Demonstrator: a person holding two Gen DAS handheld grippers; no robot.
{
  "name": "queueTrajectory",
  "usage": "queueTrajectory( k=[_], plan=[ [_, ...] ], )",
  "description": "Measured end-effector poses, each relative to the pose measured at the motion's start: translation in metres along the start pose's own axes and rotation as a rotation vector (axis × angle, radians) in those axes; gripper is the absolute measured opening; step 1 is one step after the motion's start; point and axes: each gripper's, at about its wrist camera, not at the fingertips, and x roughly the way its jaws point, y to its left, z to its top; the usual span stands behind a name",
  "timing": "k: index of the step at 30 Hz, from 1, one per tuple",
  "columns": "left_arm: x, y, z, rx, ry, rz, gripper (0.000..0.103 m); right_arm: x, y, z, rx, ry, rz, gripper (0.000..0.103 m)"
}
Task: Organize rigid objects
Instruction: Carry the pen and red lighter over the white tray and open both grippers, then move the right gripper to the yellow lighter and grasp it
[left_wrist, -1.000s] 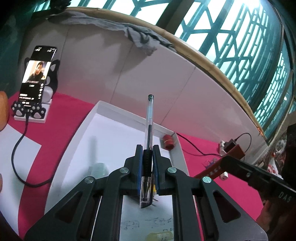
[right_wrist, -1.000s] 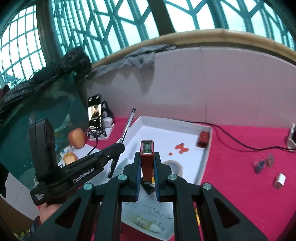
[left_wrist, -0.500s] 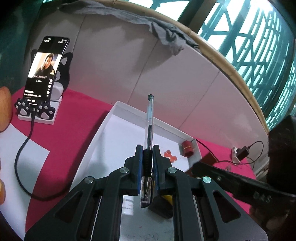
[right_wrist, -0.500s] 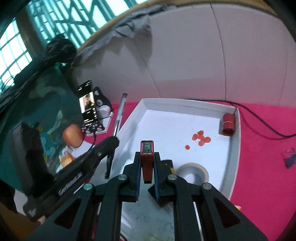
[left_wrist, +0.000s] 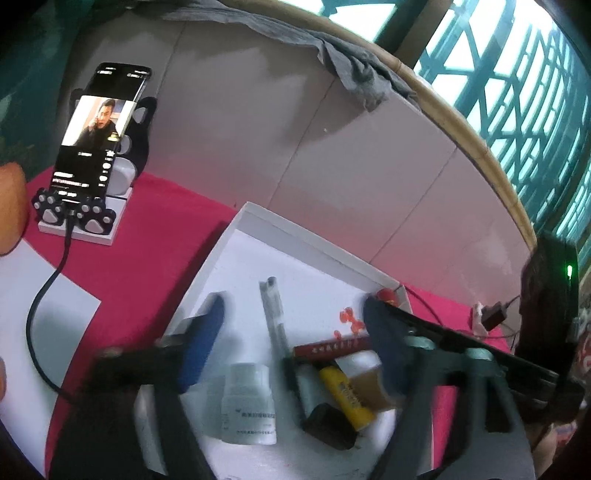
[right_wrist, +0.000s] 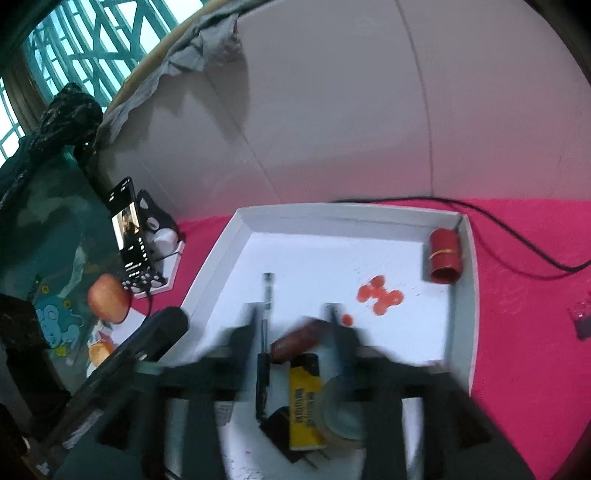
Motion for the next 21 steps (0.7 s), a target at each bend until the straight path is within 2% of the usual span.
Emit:
queueTrajectory(
  k=[1, 3, 5, 10, 15, 17, 21],
  plan=[
    [-0.002, 0.001, 0.001, -0.006, -0.008, -0.001, 0.095, -0.005, -0.004, 0.000, 0.008, -0.023, -0.002, 0.083],
    [-0.005, -0.002, 0.001, 0.005, -0.018, 0.014, 0.103, -0.012, -0.010, -0.001, 0.028, -0.038, 0.006, 0.083],
    [-0.007, -0.005, 0.001, 0.017, -0.019, 0.043, 0.103, -0.018, -0.014, 0.000, 0.042, -0.050, 0.012, 0.084],
    [-0.016, -0.014, -0.001, 0.028, -0.028, 0.038, 0.103, -0.042, -0.018, -0.005, 0.037, -0.114, -0.018, 0.103],
    [-0.033, -0.016, 0.001, 0.010, -0.057, 0.043, 0.103, -0.076, -0.028, -0.016, 0.008, -0.193, -0.077, 0.103],
    [-0.045, -0.013, 0.002, -0.014, -0.085, 0.034, 0.103, -0.092, -0.037, -0.025, -0.017, -0.217, -0.143, 0.103],
    [-0.061, -0.014, 0.003, -0.036, -0.119, 0.025, 0.103, -0.105, -0.061, -0.048, -0.045, -0.190, -0.259, 0.103]
  ],
)
